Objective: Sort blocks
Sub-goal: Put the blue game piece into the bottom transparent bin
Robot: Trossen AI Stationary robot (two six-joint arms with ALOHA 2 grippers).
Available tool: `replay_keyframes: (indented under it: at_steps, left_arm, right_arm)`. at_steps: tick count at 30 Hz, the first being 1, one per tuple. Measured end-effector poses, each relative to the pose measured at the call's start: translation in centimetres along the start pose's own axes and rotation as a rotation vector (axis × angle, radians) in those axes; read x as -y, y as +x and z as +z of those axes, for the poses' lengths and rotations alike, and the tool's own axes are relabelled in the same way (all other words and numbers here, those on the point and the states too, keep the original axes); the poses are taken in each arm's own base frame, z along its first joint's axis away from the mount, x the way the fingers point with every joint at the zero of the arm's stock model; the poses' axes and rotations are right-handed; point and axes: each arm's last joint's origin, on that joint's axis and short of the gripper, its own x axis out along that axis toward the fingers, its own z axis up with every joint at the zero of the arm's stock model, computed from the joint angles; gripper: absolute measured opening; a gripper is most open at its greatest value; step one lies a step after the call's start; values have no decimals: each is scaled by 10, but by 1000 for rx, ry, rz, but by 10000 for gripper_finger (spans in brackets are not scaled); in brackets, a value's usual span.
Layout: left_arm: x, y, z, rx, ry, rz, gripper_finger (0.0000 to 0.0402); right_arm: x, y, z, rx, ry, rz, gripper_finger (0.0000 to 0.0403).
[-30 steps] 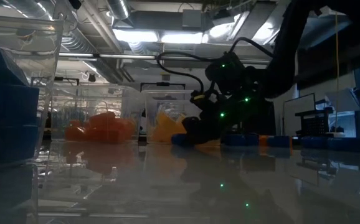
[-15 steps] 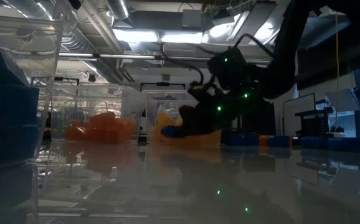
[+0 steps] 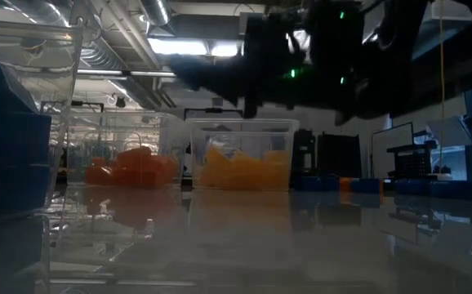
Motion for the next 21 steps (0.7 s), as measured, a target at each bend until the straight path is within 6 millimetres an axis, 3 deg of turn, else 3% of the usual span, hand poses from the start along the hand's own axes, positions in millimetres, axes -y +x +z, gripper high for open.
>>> replay_keyframes:
  at_steps: [7,11,16,21]
  left_arm:
    - [-12,-3,3,19,-38,33,169]
    - [-17,-5,6,27,-53,28,169]
    - [-23,-9,8,34,-72,20,169]
    - [-25,-10,9,38,-81,16,169]
  right_arm:
    - [-66,39,22,-47,-111,147,6]
    - [-95,63,34,-230,-258,227,11]
    - [-115,79,53,-421,-373,282,14]
    - [-126,82,64,-397,-390,304,16]
